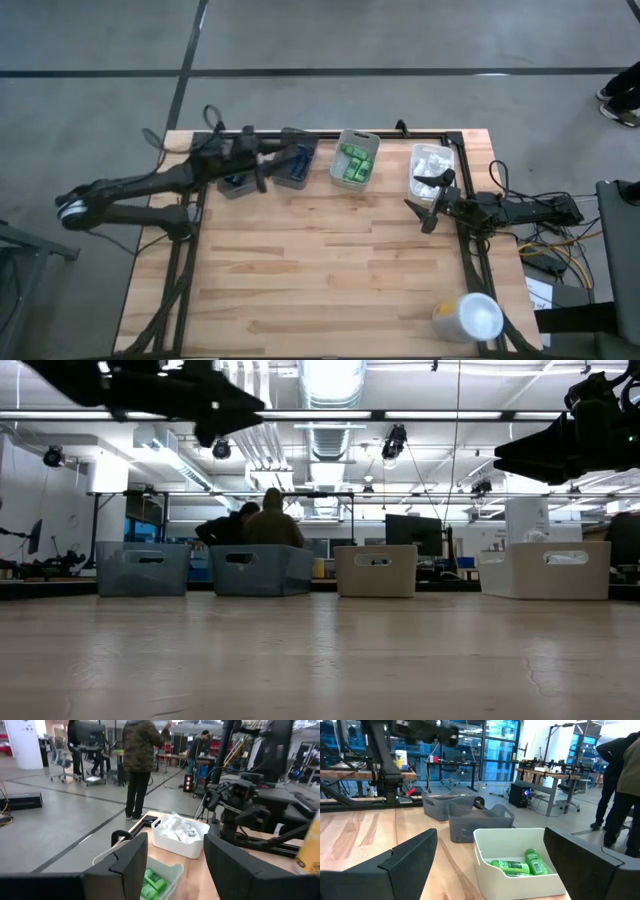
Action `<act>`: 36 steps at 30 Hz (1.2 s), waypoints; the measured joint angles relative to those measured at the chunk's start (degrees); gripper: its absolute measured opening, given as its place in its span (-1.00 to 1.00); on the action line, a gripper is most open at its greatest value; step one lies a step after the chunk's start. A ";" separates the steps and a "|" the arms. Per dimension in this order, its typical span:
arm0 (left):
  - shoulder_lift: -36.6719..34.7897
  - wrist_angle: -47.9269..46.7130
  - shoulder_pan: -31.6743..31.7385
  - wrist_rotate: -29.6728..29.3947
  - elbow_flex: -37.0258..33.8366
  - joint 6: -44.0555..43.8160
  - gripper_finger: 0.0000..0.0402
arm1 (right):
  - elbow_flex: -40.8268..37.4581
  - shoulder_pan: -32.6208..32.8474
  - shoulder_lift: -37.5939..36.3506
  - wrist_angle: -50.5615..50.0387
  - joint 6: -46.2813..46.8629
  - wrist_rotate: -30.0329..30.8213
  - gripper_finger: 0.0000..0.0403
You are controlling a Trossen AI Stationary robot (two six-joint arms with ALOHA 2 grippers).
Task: Pick & Place Travel size toiletries
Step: Return to Home Position
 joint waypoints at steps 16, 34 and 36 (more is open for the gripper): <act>-17.56 8.44 -2.27 4.92 -21.80 -3.39 -0.01 | 0.00 0.00 0.00 0.01 -0.07 0.00 0.81; -31.85 2.70 -3.71 8.79 -28.80 -6.62 -0.01 | 0.00 0.00 0.00 0.00 0.05 0.00 0.81; -33.01 -0.87 -3.71 8.79 -28.60 -6.78 -0.01 | 0.00 -0.02 0.00 0.02 -0.04 0.00 0.81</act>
